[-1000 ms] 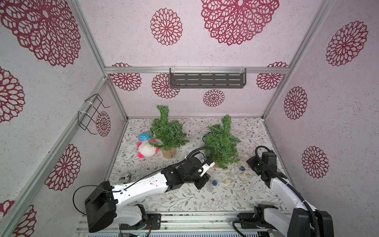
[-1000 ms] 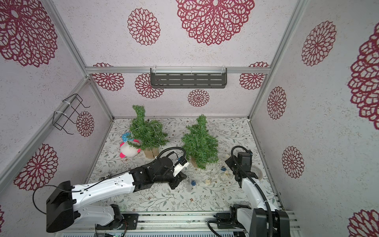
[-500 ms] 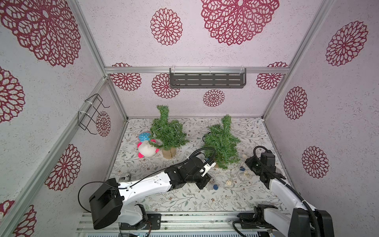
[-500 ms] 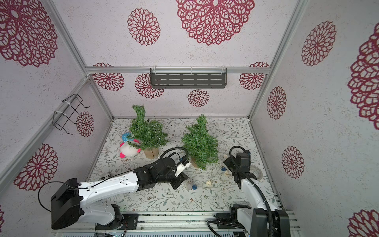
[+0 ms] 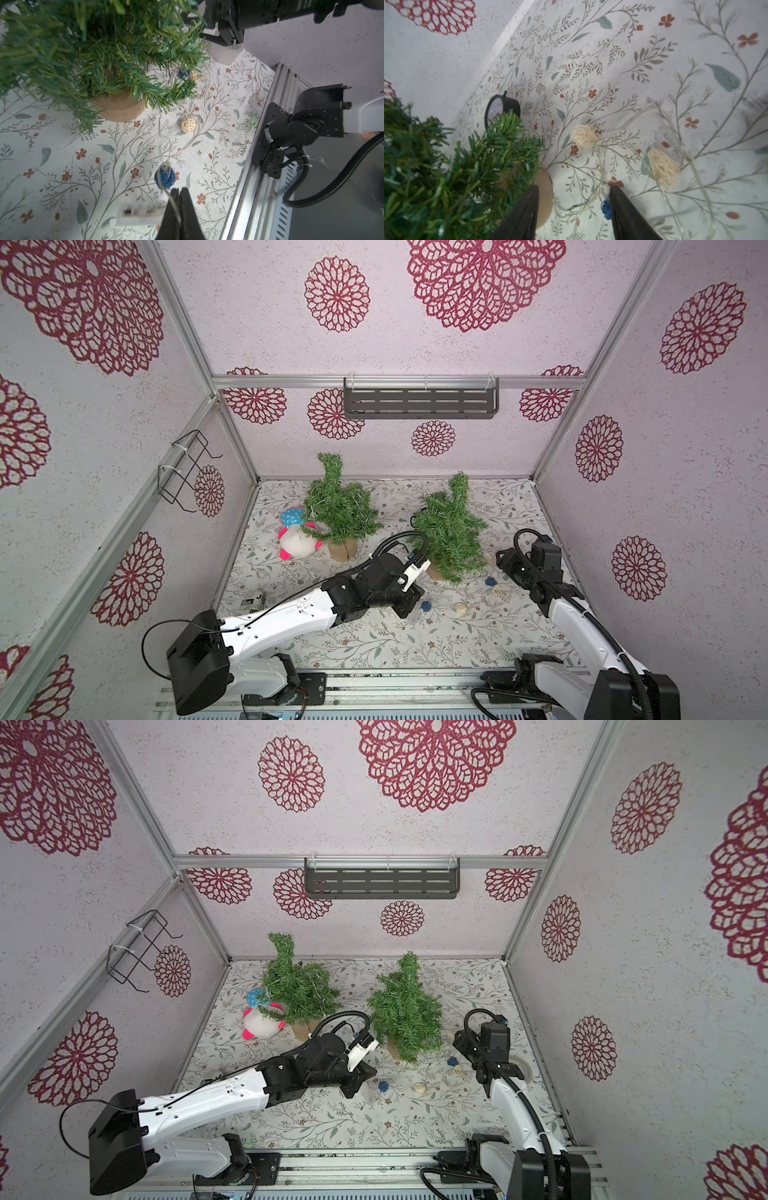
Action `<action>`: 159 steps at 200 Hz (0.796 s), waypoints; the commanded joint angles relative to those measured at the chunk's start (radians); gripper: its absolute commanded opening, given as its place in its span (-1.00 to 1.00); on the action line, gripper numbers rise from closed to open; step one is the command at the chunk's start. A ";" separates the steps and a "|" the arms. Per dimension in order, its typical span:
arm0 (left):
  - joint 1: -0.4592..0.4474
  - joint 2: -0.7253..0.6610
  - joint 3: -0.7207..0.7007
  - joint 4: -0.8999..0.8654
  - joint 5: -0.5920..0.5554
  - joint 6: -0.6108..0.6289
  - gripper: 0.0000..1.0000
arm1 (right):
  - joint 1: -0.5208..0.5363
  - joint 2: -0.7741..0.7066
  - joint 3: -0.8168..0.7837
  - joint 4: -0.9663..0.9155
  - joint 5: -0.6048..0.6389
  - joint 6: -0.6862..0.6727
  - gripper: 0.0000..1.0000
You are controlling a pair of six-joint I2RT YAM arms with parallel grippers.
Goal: Wrap string light around the christmas tree
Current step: Pick up the light string from the center of the board.
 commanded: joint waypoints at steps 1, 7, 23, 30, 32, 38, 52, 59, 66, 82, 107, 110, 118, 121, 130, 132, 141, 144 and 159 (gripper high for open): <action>0.010 -0.046 0.063 -0.052 0.003 -0.013 -1.00 | 0.053 -0.092 -0.018 -0.110 -0.022 0.022 0.31; 0.011 -0.055 0.069 -0.059 0.007 -0.010 -1.00 | 0.075 -0.114 -0.026 -0.126 -0.016 0.038 0.32; 0.012 -0.073 0.075 -0.068 0.015 -0.004 -1.00 | 0.149 -0.172 -0.059 -0.145 0.007 0.109 0.31; 0.013 -0.077 0.079 -0.072 0.017 0.000 -1.00 | 0.181 -0.194 -0.074 -0.150 0.019 0.154 0.28; 0.013 -0.078 0.080 -0.074 0.018 0.001 -1.00 | 0.190 -0.199 -0.078 -0.151 0.022 0.165 0.28; 0.013 -0.079 0.085 -0.086 0.020 0.006 -1.00 | 0.216 -0.219 -0.089 -0.150 0.029 0.202 0.25; 0.013 -0.079 0.101 -0.114 0.022 0.016 -1.00 | 0.280 -0.252 -0.109 -0.151 0.057 0.259 0.22; 0.013 -0.080 0.103 -0.121 0.022 0.018 -1.00 | 0.312 -0.263 -0.118 -0.150 0.074 0.283 0.20; 0.012 -0.083 0.108 -0.128 0.023 0.018 -1.00 | 0.342 -0.267 -0.134 -0.142 0.089 0.304 0.20; 0.010 -0.097 0.113 -0.128 0.021 0.009 -1.00 | 0.400 -0.269 -0.180 -0.104 0.126 0.365 0.19; 0.002 -0.113 0.143 -0.134 0.031 0.003 -1.00 | 0.491 -0.252 -0.256 0.024 0.167 0.480 0.21; 0.001 -0.113 0.149 -0.138 0.032 0.004 -1.00 | 0.504 -0.246 -0.261 0.034 0.178 0.490 0.22; -0.005 -0.113 0.165 -0.148 0.033 0.006 -1.00 | 0.529 -0.231 -0.273 0.065 0.201 0.514 0.25; -0.007 -0.112 0.174 -0.156 0.034 0.008 -1.00 | 0.536 -0.225 -0.280 0.082 0.208 0.522 0.27; -0.013 -0.111 0.194 -0.173 0.037 0.010 -1.00 | 0.550 -0.207 -0.302 0.145 0.227 0.556 0.30; -0.014 -0.110 0.198 -0.177 0.038 0.010 -1.00 | 0.552 -0.204 -0.307 0.159 0.231 0.563 0.31; -0.023 -0.109 0.217 -0.199 0.041 0.012 -1.00 | 0.564 -0.195 -0.329 0.224 0.256 0.597 0.32; -0.027 -0.109 0.223 -0.209 0.043 0.013 -1.00 | 0.568 -0.193 -0.335 0.244 0.267 0.607 0.33; -0.051 -0.110 0.254 -0.256 0.056 0.021 -1.00 | 0.590 -0.183 -0.350 0.305 0.322 0.647 0.36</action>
